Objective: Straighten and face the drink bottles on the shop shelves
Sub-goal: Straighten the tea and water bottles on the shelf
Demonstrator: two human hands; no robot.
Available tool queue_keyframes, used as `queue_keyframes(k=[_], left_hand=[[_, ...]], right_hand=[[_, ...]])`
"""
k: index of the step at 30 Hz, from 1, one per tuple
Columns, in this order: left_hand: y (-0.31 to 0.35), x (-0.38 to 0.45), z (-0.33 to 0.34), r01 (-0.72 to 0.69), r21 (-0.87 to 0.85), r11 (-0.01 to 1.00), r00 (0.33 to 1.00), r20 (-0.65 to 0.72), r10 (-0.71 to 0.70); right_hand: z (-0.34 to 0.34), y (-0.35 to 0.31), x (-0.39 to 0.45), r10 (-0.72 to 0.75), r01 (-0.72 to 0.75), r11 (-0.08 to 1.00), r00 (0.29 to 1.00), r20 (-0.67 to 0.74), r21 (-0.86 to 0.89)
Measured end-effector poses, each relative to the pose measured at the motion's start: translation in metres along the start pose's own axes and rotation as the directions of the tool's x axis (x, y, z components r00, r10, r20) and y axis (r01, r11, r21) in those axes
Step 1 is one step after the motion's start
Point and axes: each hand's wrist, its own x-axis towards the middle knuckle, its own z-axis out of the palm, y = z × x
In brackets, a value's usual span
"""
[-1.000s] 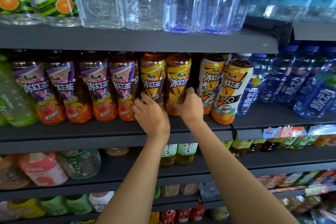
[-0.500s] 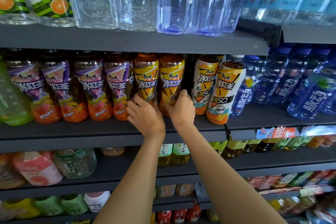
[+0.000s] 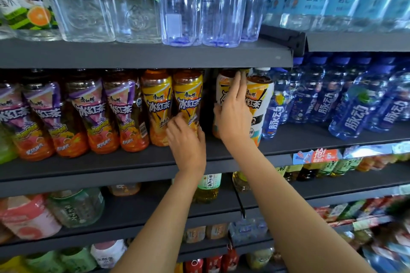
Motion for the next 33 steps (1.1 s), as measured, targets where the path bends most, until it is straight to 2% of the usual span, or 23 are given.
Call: queue_keyframes(k=[3, 8, 11, 18, 24, 27, 31, 33], left_hand=[[-0.01, 0.005, -0.005, -0.005, 0.05, 0.999, 0.997, 0.074, 0.002], [-0.011, 0.01, -0.007, 0.018, 0.053, 0.998, 0.984, 0.175, -0.027], [-0.009, 0.016, -0.004, 0.047, 0.067, 0.997, 0.978, 0.198, -0.06], [-0.014, 0.021, -0.004, 0.034, 0.124, 0.992, 0.983, 0.174, -0.055], [-0.012, 0.02, -0.004, 0.023, 0.168, 0.985, 0.983, 0.176, -0.053], [-0.01, 0.027, -0.011, -0.015, 0.256, 0.967, 0.973, 0.225, -0.044], [-0.008, 0.039, -0.025, -0.093, 0.359, 0.929, 0.953, 0.303, -0.021], [-0.008, 0.043, -0.027, -0.115, 0.386, 0.915, 0.95, 0.312, -0.012]], right_hand=[[0.007, -0.007, 0.018, 0.062, -0.059, 0.993, 0.998, 0.032, -0.104], [0.006, -0.015, 0.032, 0.168, -0.161, 0.981, 0.984, 0.06, -0.112], [0.0, -0.016, 0.033, 0.166, -0.158, 0.982, 0.984, 0.069, -0.108], [0.002, -0.02, 0.026, 0.129, -0.135, 0.973, 0.991, 0.045, 0.188], [0.0, -0.009, 0.037, 0.014, -0.035, 0.969, 0.996, 0.086, 0.246], [0.009, -0.003, 0.017, 0.111, -0.13, 0.96, 0.99, 0.089, 0.247], [0.034, 0.001, -0.027, 0.276, -0.319, 0.938, 0.924, 0.265, 0.134], [0.041, 0.002, -0.028, 0.321, -0.37, 0.916, 0.908, 0.27, 0.155]])
